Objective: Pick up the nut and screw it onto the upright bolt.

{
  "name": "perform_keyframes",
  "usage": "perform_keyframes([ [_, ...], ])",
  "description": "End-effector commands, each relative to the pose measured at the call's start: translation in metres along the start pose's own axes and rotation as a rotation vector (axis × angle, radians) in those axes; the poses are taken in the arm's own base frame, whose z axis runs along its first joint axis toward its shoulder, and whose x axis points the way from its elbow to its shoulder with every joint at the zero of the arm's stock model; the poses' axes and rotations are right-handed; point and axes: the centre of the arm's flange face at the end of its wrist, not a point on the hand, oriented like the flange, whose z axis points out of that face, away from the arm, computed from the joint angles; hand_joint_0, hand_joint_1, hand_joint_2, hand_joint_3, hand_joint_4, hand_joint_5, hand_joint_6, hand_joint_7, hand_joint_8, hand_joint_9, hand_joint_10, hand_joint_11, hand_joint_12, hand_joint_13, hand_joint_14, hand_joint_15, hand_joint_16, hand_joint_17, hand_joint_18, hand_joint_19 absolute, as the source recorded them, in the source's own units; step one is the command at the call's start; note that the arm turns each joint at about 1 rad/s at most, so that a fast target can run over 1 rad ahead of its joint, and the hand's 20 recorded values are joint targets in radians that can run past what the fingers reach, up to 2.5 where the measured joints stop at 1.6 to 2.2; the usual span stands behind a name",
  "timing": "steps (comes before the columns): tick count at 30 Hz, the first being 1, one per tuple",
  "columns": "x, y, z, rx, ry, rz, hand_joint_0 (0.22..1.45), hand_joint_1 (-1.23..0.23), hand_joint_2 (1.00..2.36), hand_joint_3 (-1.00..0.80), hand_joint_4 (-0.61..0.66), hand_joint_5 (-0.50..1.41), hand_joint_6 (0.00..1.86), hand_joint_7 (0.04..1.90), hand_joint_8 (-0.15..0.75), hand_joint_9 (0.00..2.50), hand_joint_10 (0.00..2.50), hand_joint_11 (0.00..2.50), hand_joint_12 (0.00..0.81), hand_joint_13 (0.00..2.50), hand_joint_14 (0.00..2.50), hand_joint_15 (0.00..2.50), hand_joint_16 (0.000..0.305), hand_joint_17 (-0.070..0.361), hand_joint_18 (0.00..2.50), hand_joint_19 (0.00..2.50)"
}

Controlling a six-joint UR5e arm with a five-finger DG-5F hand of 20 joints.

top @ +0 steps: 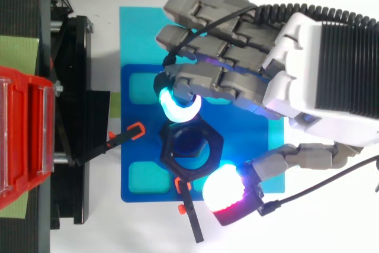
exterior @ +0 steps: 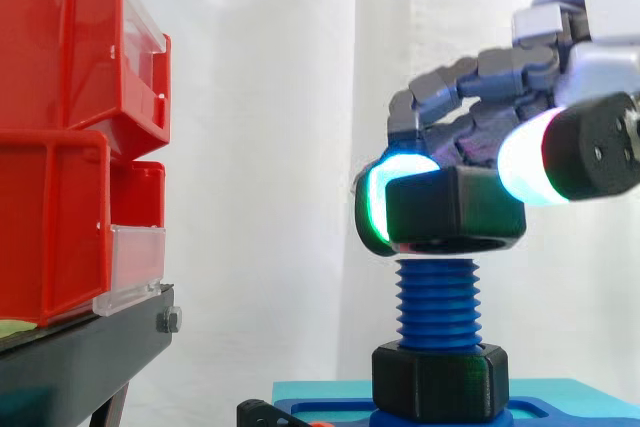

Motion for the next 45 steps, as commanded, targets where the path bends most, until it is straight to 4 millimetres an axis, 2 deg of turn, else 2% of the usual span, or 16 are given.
perform_keyframes([
  [1,0.000,-0.001,0.004,-0.026,-0.056,0.016,0.52,-0.63,1.00,-0.50,0.21,-0.18,0.50,1.28,0.313,0.37,0.00,0.00,0.370,0.29,0.00,0.00,0.057,0.128,0.30,0.00],
  [26,-0.003,-0.016,0.004,-0.013,-0.047,-0.010,0.52,-0.62,1.00,-0.50,0.21,-0.18,0.50,1.28,0.314,0.37,0.00,0.00,0.369,0.30,0.00,0.00,0.056,0.127,0.30,0.00],
  [27,0.005,-0.022,0.005,-0.002,-0.025,-0.020,0.52,-0.62,1.00,-0.50,0.21,-0.18,0.50,1.28,0.314,0.37,0.00,0.00,0.368,0.30,0.00,0.00,0.056,0.127,0.30,0.00],
  [45,0.006,-0.019,0.005,-0.019,-0.017,-0.024,0.52,-0.62,1.00,-0.50,0.21,-0.18,0.50,1.28,0.314,0.38,0.00,0.00,0.368,0.31,0.00,0.00,0.056,0.127,0.30,0.00],
])
